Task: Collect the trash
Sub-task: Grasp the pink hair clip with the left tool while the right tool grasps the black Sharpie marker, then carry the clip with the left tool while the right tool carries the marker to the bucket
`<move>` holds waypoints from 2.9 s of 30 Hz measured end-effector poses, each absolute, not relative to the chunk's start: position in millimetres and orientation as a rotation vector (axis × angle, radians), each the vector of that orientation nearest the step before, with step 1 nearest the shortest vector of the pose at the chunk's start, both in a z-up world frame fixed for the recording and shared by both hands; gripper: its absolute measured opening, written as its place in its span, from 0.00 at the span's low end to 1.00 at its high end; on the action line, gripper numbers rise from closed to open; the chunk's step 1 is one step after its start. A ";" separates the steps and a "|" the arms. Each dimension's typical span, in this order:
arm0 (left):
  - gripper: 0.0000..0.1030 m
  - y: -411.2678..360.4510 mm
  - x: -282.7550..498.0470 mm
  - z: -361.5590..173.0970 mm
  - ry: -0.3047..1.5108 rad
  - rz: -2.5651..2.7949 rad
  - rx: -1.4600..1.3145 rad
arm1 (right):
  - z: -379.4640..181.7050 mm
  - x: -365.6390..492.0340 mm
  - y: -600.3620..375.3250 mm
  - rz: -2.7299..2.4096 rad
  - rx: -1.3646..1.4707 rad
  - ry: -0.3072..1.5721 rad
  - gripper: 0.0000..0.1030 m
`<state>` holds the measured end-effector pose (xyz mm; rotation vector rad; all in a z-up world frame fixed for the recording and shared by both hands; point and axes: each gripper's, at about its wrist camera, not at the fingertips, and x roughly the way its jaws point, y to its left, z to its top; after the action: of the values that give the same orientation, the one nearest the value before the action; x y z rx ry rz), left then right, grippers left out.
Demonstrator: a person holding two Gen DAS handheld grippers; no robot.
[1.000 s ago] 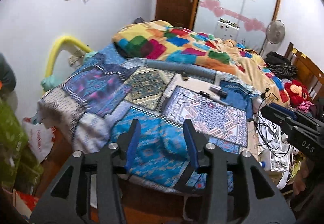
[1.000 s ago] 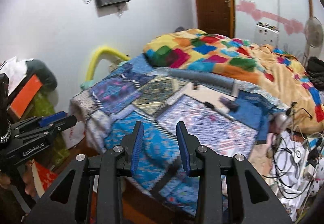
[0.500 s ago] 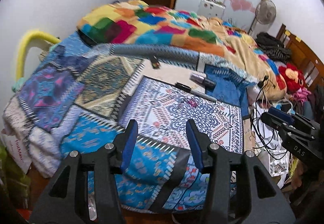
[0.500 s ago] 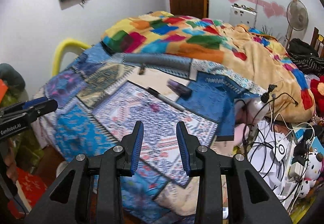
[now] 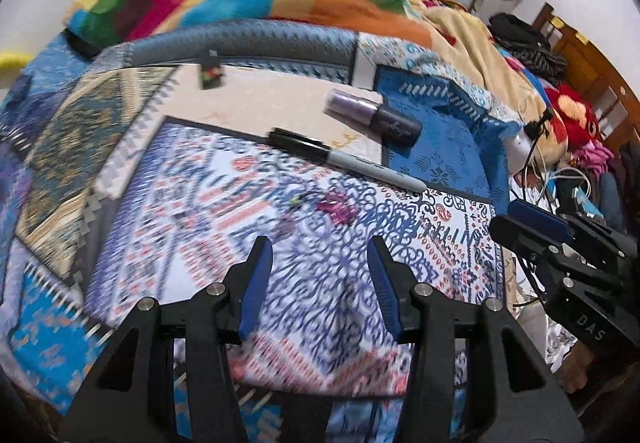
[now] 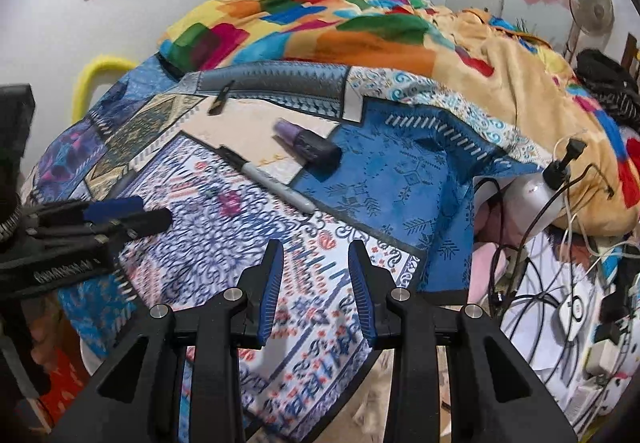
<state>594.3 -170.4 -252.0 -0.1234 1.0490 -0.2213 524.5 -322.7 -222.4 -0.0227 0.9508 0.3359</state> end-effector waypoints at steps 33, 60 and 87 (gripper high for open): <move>0.28 -147.7 595.4 -255.6 0.951 -0.237 -0.152 | -264.3 591.4 -254.0 0.520 -0.194 0.968 0.29; 0.29 -94.2 510.2 -160.1 0.852 -0.111 -0.165 | -200.6 511.4 -241.4 0.494 -0.058 0.987 0.10; 0.29 18.6 318.1 -62.8 0.706 0.095 -0.184 | -76.6 365.7 -147.1 0.660 -0.070 0.813 0.10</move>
<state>318.1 18.6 -62.8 -0.1842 0.7063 0.0947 365.7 -147.1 -76.6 -0.0695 0.8130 0.6600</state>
